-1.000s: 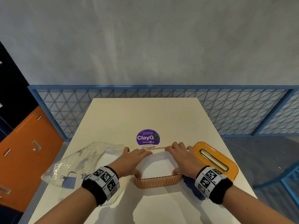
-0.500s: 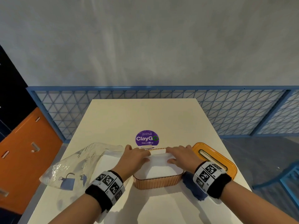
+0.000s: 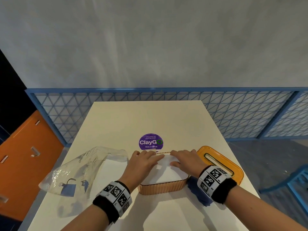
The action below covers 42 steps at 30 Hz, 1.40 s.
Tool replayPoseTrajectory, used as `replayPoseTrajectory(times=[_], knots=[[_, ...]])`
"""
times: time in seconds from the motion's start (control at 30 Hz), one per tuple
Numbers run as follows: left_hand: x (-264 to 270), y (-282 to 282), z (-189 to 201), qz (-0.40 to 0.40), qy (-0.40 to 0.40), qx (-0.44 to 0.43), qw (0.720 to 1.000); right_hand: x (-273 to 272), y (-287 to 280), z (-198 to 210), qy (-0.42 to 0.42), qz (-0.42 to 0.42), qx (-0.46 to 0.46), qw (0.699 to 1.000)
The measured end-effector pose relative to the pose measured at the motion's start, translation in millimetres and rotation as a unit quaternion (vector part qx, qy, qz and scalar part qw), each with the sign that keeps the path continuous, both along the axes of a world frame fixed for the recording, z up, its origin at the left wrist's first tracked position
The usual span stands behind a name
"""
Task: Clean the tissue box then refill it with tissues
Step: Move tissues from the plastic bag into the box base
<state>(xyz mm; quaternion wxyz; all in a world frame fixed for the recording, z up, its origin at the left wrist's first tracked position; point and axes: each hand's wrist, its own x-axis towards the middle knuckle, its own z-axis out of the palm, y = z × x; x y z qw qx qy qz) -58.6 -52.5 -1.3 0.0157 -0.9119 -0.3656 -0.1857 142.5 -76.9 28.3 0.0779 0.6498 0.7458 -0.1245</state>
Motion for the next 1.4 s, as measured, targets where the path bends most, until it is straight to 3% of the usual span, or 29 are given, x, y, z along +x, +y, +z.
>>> replayPoseTrajectory(times=[0.17, 0.27, 0.4, 0.63, 0.73, 0.93, 1.03, 1.1, 1.23, 1.4], knots=[[3, 3, 2, 0.041, 0.045, -0.019, 0.998, 0, 3, -2, 0.003, -0.003, 0.006, 1.0], [7, 3, 6, 0.07, 0.06, -0.002, 0.996, -1, 1, -4, 0.002, -0.002, 0.055, 0.998], [7, 3, 3, 0.007, 0.046, -0.005, 0.999, -4, -2, -7, -0.014, 0.084, 0.149, 0.985], [-9, 10, -5, -0.055, 0.065, -0.127, 0.988, -2, -2, -7, -0.034, 0.093, 0.094, 0.991], [-10, 10, -4, -0.084, 0.083, -0.104, 0.987, -1, -4, -7, -0.039, 0.095, 0.09, 0.991], [-5, -1, -4, -0.076, 0.121, -0.036, 0.989, -3, -19, -10, -0.035, 0.139, 0.143, 0.979], [2, -8, -3, -0.048, 0.124, -0.091, 0.987, -2, -23, -12, -0.045, 0.15, 0.165, 0.974], [-1, -8, -7, -0.032, 0.124, -0.096, 0.987, 0, -24, -10, -0.01, 0.145, 0.148, 0.978], [-9, -6, -14, -0.029, 0.051, -0.126, 0.99, 6, -25, -12, 0.025, 0.12, 0.073, 0.99], [-9, -2, -17, 0.025, 0.002, -0.2, 0.979, 8, -18, -5, 0.115, 0.01, 0.009, 0.993]])
